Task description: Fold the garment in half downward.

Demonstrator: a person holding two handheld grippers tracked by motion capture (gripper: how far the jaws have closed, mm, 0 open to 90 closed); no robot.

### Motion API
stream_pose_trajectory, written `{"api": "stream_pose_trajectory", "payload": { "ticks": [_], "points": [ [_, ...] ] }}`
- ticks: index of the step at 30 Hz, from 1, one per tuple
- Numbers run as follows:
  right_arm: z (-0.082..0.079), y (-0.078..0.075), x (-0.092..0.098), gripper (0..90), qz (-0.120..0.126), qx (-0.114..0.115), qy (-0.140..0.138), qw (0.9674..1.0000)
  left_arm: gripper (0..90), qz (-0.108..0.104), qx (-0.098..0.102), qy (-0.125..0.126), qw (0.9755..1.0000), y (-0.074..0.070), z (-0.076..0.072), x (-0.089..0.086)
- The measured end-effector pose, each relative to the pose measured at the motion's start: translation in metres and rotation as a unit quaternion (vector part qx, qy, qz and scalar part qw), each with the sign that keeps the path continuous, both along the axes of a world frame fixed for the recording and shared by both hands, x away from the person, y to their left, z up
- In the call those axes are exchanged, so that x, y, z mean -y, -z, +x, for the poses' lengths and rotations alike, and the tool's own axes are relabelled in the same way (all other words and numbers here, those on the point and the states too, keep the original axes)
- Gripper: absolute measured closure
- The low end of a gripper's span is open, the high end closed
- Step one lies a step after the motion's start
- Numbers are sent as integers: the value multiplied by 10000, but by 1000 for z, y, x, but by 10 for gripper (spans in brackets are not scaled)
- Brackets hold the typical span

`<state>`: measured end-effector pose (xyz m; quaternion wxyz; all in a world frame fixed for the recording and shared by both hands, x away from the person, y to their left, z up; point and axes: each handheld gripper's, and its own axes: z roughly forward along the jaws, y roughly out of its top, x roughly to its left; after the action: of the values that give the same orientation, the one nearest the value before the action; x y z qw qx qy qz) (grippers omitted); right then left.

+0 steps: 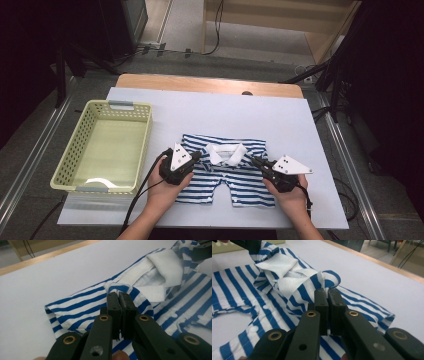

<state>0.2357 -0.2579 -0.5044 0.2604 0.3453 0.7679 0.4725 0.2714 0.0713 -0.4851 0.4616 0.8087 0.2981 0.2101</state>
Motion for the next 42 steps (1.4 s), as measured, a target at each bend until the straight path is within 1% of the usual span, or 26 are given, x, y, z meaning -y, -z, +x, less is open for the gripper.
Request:
{"api": "stream_pose_trajectory", "payload": {
  "ticks": [2,4,5,9,13,18,21,24,28,30,32,34,36,40,42],
  "points": [
    [-3,2,1,854,-24,-71,-15,10000,887,14,-46,47,10000,2,-3,0],
    [-5,6,2,854,9,-135,9,9999,887,22,-102,82,9999,5,-5,0],
    [-6,6,3,854,-3,-149,6,9999,887,44,-116,91,9999,6,-6,-1],
    [-11,8,4,854,-53,-222,-14,9997,886,22,-187,178,9997,8,-10,-1],
    [-15,9,4,854,-101,-231,-61,9997,886,158,-250,242,9993,10,-12,-1],
    [-19,13,6,854,-189,-308,-60,9993,886,224,-344,318,9987,13,-16,-3],
    [-20,15,7,854,-217,-372,-82,9990,886,236,-429,310,9983,16,-17,-4],
    [-22,15,6,853,-236,-439,-115,9987,886,295,-508,306,9978,18,-17,-5],
    [-23,16,5,853,-288,-474,-144,9984,886,333,-588,303,9973,20,-18,-7],
    [-24,16,5,852,-334,-515,-164,9980,886,390,-626,305,9968,20,-18,-8],
    [-24,17,4,852,-388,-522,-206,9977,886,421,-706,293,9962,21,-18,-9],
    [-25,17,4,852,-422,-562,-209,9973,886,474,-731,307,9957,21,-18,-10],
    [-25,17,3,852,-441,-592,-197,9971,886,527,-761,304,9952,22,-18,-9],
    [-24,17,2,851,-581,-668,-173,9959,887,646,-845,318,9938,23,-17,-8],
    [-23,18,2,851,-615,-721,-159,9954,886,660,-862,323,9936,23,-18,-8]
  ]
}}
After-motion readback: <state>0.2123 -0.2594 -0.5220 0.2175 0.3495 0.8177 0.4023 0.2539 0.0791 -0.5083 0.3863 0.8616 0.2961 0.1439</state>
